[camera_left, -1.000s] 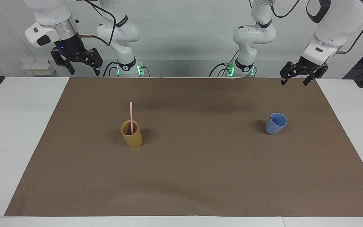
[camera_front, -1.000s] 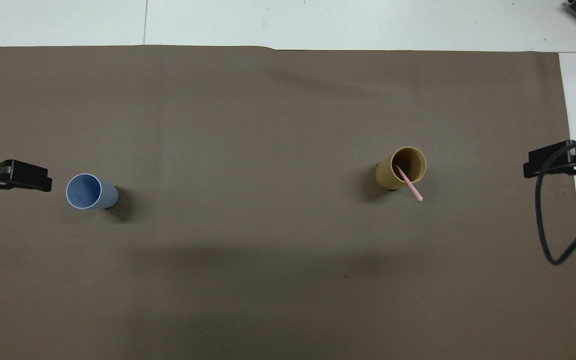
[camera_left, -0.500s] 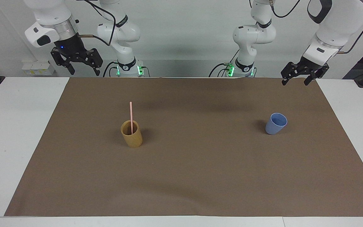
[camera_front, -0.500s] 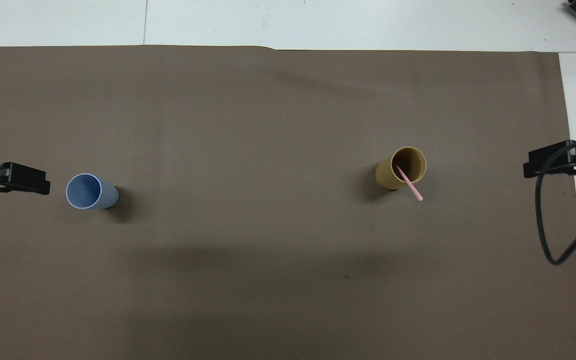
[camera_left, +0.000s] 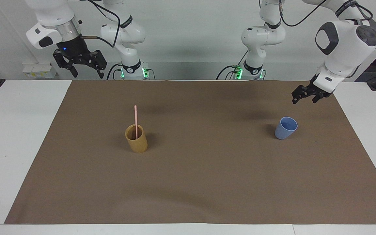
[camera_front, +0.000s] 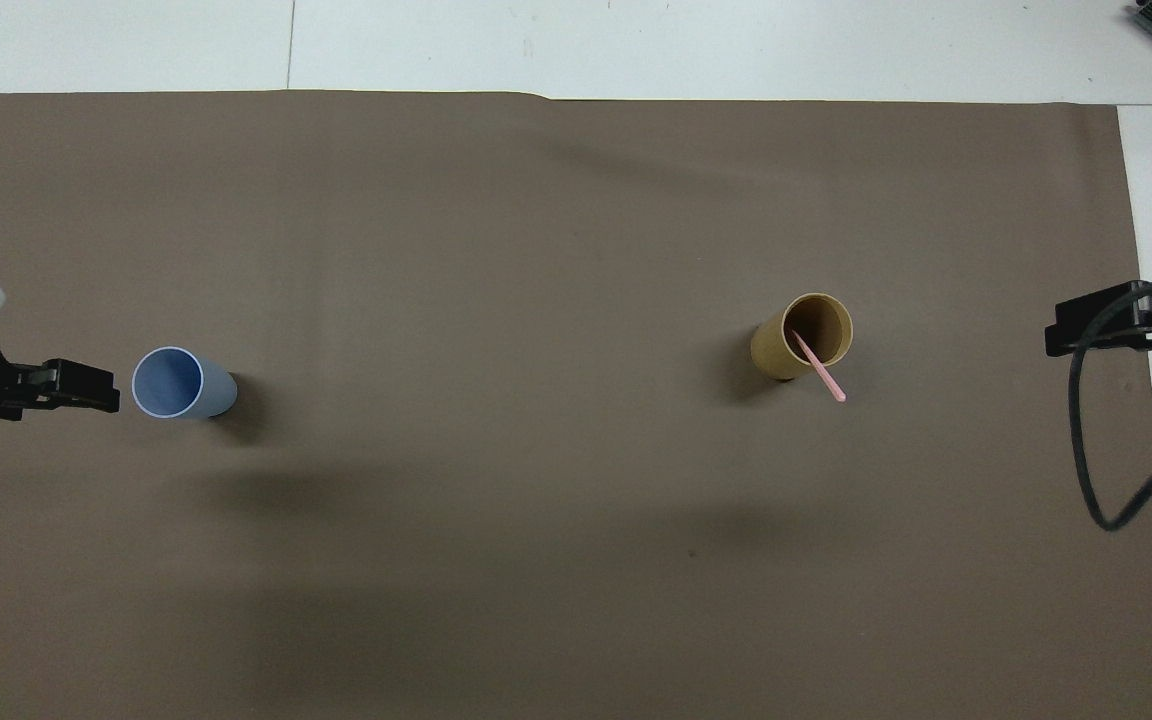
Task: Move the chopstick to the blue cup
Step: 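Reach the left gripper to the blue cup rim and grasp it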
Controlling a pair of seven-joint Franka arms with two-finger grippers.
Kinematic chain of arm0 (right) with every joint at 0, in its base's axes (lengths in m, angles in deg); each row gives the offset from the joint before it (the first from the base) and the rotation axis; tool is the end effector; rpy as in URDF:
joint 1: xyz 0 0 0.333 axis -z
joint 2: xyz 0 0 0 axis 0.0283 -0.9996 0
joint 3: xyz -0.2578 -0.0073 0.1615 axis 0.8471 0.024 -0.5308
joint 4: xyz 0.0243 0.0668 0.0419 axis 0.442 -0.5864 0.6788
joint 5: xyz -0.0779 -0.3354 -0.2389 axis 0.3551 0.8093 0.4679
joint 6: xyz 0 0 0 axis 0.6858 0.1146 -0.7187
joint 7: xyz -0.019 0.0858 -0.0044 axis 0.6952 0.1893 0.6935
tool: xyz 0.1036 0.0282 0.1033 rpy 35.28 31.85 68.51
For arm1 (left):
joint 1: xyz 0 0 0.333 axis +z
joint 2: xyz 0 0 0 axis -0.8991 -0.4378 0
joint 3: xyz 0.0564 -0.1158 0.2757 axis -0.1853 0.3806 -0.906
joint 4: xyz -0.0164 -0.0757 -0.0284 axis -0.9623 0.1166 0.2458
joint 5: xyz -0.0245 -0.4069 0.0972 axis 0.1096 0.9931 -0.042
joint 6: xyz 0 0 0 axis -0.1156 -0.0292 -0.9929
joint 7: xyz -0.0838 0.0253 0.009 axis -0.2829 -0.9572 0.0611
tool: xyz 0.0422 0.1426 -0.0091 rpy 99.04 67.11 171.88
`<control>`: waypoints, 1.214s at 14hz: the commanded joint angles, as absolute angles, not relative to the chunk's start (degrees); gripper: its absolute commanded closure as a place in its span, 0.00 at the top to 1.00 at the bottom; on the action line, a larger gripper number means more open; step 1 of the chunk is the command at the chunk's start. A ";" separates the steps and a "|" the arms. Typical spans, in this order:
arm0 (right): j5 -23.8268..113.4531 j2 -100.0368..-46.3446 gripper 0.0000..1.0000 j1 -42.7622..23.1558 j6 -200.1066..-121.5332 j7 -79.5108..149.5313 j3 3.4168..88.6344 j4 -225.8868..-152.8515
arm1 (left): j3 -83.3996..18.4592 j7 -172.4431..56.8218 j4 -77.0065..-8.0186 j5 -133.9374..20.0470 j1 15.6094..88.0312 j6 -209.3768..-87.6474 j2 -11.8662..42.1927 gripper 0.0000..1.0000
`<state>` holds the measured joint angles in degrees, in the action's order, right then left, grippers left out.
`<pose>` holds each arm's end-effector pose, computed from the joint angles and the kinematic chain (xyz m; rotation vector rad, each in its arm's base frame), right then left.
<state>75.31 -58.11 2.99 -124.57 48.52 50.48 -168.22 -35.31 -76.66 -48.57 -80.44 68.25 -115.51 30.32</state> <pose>0.5639 0.0137 0.6212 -3.1389 0.1105 0.0416 0.5429 0.0346 0.4252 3.1052 0.0311 -0.1238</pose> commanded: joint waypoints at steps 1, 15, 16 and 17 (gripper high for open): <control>74.17 -57.32 1.00 3.73 -124.43 47.75 50.24 -169.03 | -34.88 -78.09 -56.87 -80.24 69.22 -124.35 32.61 1.00; 74.17 -57.32 1.00 3.73 -124.61 47.75 50.33 -169.11 | -34.79 -78.09 -59.96 -80.24 69.13 -136.60 26.98 1.00; 74.17 -57.32 1.00 3.73 -124.61 47.75 50.33 -169.11 | -34.79 -78.09 -59.96 -80.24 69.13 -136.69 26.89 0.93; 74.17 -57.32 1.00 3.82 -124.61 47.75 50.33 -169.11 | -34.79 -78.09 -59.96 -80.24 69.13 -136.87 26.72 0.83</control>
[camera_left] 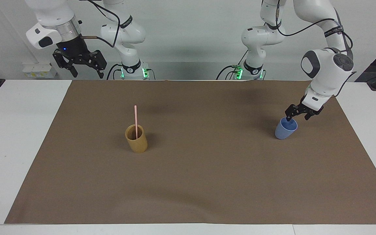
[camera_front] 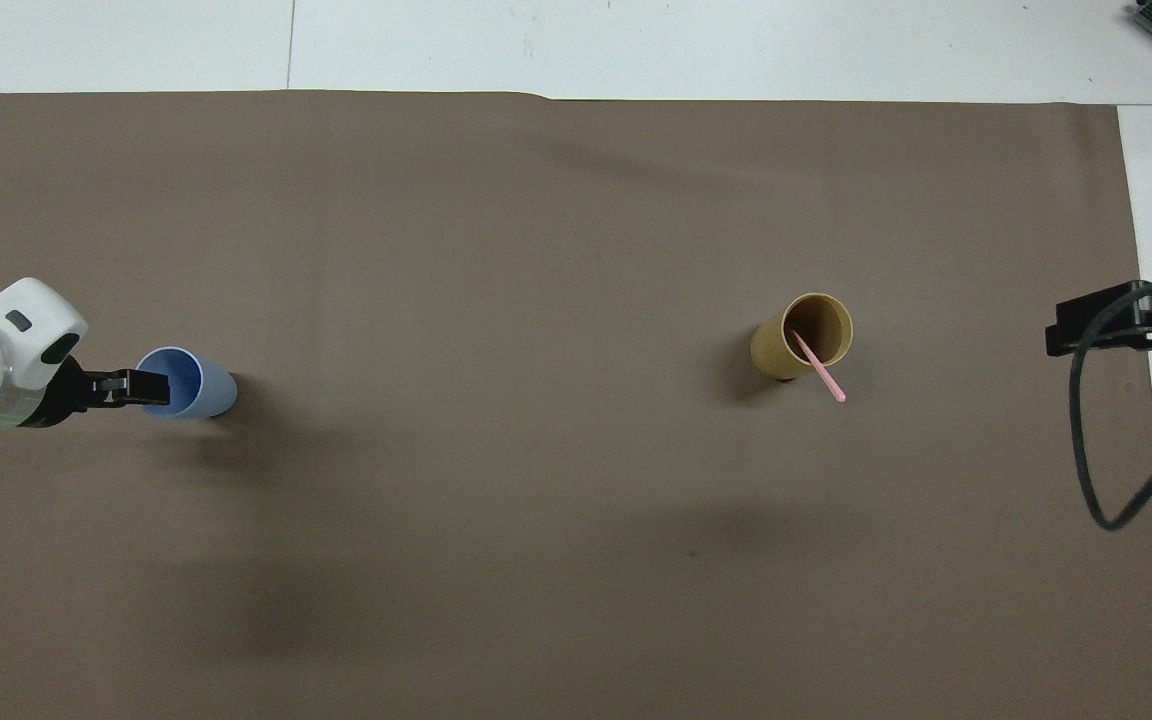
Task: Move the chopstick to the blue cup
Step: 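Reach the left gripper to the blue cup rim and grasp it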
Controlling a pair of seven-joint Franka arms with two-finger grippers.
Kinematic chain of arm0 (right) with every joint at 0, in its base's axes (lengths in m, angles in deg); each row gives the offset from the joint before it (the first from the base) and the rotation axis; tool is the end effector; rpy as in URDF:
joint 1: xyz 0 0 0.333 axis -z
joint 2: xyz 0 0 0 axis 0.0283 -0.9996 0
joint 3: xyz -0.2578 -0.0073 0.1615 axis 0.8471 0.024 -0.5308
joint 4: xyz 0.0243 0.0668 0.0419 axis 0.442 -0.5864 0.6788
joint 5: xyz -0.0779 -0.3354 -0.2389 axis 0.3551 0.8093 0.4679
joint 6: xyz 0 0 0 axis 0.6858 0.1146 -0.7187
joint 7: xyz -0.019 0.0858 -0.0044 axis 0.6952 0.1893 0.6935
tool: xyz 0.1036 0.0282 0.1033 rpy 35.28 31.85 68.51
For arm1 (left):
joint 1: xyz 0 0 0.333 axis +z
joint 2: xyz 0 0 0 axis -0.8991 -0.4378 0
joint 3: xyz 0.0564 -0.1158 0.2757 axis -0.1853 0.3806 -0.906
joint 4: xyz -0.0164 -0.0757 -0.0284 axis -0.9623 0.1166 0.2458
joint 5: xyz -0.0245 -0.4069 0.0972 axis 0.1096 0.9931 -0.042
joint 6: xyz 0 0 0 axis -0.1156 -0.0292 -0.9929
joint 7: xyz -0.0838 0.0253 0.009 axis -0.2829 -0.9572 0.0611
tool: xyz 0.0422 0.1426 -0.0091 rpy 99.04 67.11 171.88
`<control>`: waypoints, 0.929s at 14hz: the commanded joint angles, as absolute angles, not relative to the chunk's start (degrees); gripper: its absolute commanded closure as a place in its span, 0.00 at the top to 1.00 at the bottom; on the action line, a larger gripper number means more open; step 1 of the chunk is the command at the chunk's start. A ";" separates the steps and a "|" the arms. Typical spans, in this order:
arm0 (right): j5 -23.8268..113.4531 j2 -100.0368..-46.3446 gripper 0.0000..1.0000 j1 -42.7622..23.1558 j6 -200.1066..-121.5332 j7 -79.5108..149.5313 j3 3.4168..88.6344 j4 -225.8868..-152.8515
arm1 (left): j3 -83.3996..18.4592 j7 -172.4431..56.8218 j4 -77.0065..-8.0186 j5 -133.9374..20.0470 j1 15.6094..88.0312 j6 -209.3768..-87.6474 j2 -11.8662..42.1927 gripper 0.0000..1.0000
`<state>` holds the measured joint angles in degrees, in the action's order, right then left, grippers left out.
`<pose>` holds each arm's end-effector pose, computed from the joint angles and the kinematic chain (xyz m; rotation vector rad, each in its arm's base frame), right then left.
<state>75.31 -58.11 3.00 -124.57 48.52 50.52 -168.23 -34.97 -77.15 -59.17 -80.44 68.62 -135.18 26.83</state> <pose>0.5639 0.0132 0.6211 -3.1389 0.1119 0.0418 0.5486 0.0368 0.3304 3.1178 0.0310 0.0270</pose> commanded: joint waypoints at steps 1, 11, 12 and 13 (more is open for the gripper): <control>74.17 -57.32 1.00 3.82 -124.61 47.75 50.33 -169.11 | -34.79 -78.09 -59.96 -80.24 69.13 -137.22 26.46 0.79; 74.26 -57.32 1.00 3.91 -124.52 47.32 51.12 -169.11 | -34.79 -78.18 -60.32 -80.24 68.43 -137.31 24.96 0.00; 74.26 -57.32 1.00 3.82 -124.61 47.40 51.12 -169.20 | -34.79 -77.91 -60.23 -80.24 68.26 -137.22 24.96 0.00; 74.26 -57.32 1.00 3.82 -124.61 47.40 51.12 -169.20 | -34.79 -77.30 -59.97 -80.24 68.17 -137.13 24.87 0.00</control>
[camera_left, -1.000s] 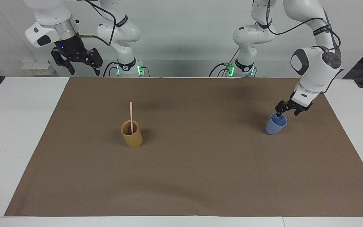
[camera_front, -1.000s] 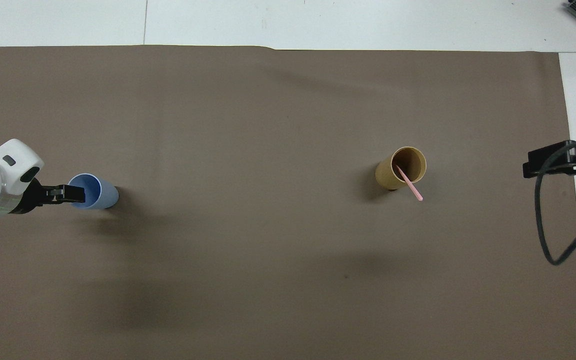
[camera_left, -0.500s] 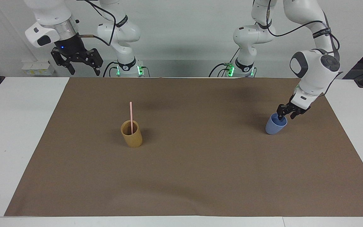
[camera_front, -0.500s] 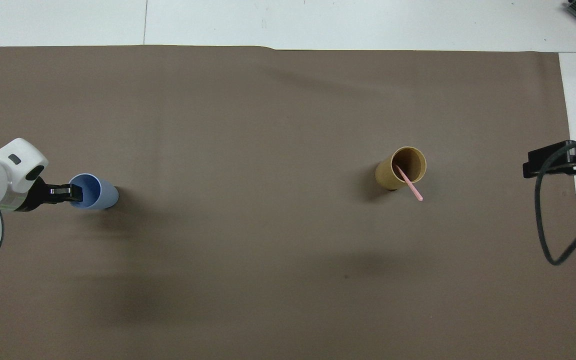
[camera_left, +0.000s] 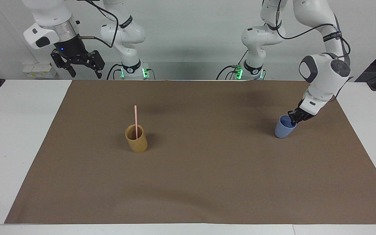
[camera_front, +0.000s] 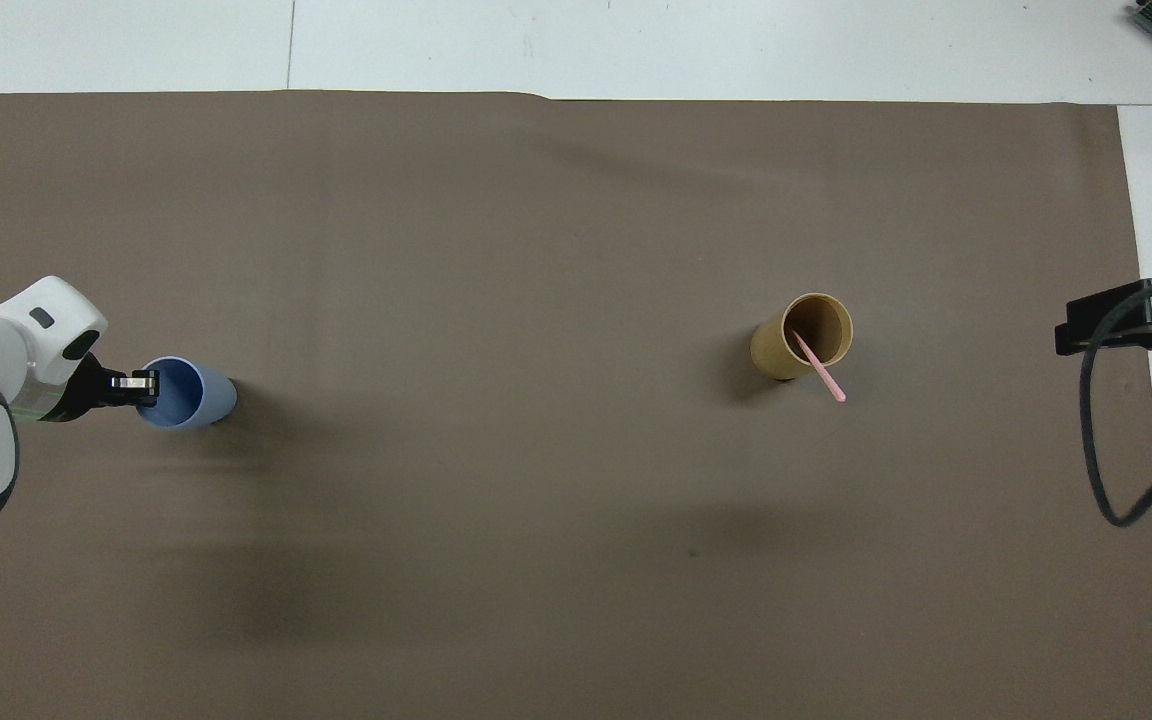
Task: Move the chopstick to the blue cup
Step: 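Slide the blue cup toward the tan cup while the right gripper reaches out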
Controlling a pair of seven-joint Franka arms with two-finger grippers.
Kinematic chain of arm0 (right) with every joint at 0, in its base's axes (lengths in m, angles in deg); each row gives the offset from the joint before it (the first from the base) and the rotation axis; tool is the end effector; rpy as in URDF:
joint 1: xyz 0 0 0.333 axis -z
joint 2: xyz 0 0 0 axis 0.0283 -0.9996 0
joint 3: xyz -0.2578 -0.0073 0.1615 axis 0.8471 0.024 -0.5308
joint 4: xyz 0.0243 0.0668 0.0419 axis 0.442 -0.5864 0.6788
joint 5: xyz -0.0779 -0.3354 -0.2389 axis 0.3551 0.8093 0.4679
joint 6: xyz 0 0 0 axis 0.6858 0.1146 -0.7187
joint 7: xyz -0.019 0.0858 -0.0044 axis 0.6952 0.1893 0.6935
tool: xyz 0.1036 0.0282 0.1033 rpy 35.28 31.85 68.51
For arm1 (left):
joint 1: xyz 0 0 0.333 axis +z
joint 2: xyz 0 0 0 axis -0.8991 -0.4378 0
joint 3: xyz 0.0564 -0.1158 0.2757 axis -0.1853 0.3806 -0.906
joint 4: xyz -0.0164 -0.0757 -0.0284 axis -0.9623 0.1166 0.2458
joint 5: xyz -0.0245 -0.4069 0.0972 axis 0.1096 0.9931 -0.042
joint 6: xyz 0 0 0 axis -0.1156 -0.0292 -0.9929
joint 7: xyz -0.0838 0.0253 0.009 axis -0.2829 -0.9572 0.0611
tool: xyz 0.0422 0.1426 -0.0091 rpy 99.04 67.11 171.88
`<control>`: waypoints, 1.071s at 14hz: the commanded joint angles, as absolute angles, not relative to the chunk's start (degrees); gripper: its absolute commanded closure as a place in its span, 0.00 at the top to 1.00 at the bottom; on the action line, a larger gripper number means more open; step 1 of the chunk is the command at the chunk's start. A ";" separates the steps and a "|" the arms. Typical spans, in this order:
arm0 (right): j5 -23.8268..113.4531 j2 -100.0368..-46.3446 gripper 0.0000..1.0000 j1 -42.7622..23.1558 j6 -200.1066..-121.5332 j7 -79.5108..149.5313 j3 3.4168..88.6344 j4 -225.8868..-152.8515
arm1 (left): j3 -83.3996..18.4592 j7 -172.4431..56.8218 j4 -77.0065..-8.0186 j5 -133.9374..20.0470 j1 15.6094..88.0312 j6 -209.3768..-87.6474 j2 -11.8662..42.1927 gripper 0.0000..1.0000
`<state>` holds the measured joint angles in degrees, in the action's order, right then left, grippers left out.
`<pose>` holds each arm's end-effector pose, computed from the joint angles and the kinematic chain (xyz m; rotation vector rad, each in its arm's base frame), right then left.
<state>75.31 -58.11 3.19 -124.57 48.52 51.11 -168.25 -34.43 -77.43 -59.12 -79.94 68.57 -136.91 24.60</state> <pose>0.5640 0.0055 0.6210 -3.1379 0.1332 0.0424 0.5533 0.0310 0.3121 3.1106 0.0167 0.0154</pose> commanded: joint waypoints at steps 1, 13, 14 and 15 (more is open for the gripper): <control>74.26 -57.32 1.00 3.82 -124.61 47.66 51.12 -169.20 | -34.79 -77.12 -59.53 -80.24 68.08 -136.61 24.70 0.00; 74.26 -56.88 1.00 3.91 -125.48 46.97 51.20 -170.43 | -34.27 -45.67 -49.07 -76.02 42.69 -133.97 20.65 0.00; 74.35 -56.53 1.00 3.82 -127.23 47.22 51.29 -171.21 | -34.18 -44.87 -49.07 -75.93 41.90 -134.05 20.65 0.00; 74.35 -55.83 1.00 3.73 -129.16 47.84 51.21 -172.53 | -34.09 -44.60 -48.98 -75.93 41.80 -134.14 20.65 0.00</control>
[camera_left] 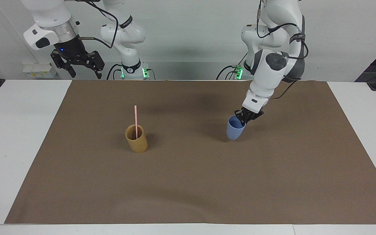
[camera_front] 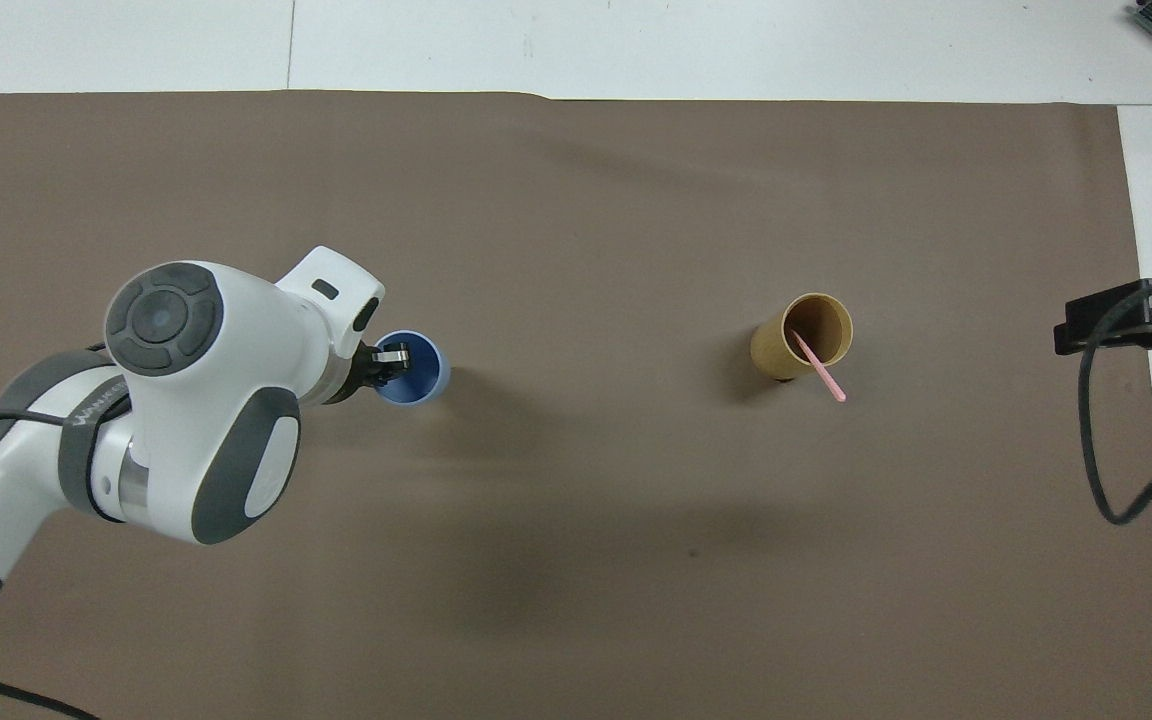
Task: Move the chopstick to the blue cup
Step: 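Slide the blue cup toward the tan cup while the right gripper reaches out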
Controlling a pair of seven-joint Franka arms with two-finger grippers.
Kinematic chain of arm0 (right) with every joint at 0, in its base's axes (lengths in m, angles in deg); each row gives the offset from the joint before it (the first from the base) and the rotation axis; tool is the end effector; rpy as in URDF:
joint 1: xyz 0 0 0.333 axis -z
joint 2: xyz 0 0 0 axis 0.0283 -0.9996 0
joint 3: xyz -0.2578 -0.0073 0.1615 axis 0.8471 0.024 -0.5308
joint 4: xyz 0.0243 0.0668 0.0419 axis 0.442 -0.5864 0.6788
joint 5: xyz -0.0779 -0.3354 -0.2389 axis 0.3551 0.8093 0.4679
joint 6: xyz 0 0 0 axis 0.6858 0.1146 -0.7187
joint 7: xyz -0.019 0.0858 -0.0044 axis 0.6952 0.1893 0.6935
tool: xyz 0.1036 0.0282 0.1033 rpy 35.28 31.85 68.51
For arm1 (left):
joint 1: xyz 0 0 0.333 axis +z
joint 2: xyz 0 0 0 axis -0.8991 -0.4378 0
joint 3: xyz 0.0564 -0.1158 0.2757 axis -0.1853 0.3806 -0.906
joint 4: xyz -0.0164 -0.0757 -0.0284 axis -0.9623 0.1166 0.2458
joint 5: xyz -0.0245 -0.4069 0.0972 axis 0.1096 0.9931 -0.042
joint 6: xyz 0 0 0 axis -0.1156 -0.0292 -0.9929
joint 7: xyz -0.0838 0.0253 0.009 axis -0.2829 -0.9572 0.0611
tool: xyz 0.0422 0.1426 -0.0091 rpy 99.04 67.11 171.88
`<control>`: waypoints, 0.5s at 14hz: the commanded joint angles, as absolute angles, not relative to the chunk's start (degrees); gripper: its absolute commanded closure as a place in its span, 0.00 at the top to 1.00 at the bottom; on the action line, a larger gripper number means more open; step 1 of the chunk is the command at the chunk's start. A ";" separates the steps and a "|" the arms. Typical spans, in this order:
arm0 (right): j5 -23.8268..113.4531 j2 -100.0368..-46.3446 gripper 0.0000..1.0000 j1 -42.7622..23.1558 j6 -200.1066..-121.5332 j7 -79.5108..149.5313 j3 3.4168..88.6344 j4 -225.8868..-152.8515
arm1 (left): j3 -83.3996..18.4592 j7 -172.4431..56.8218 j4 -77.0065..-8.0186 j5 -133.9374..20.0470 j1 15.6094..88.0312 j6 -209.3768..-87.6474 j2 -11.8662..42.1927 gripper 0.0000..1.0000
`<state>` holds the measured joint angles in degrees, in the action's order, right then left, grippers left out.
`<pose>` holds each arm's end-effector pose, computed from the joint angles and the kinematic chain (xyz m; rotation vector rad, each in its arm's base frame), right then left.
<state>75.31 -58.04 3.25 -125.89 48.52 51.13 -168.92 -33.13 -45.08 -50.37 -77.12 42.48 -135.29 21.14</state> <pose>0.5669 0.0048 0.6180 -3.1374 0.1354 0.0227 0.5426 -0.2474 0.3485 3.0350 0.1861 0.0469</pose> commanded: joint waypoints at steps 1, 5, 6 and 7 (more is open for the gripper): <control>74.35 -54.96 1.00 3.12 -131.53 47.93 51.12 -174.72 | -34.09 -44.60 -49.07 -75.93 41.71 -134.32 20.39 0.00; 74.35 -53.45 1.00 2.68 -137.78 48.19 50.33 -180.62 | -34.09 -42.94 -46.53 -75.84 39.70 -134.76 17.67 0.00; 74.26 -53.80 1.00 1.37 -138.40 48.98 50.33 -180.89 | -34.00 -42.84 -45.39 -75.75 39.60 -134.50 16.97 0.00; 74.26 -53.81 1.00 -0.21 -139.71 49.42 50.33 -181.85 | -34.00 -42.84 -45.29 -75.41 39.17 -134.58 16.79 0.00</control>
<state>75.17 -55.59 1.71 -136.93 48.52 50.43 -178.27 -33.18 -43.81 -48.10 -76.47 40.88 -135.37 18.59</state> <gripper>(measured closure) 0.000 0.943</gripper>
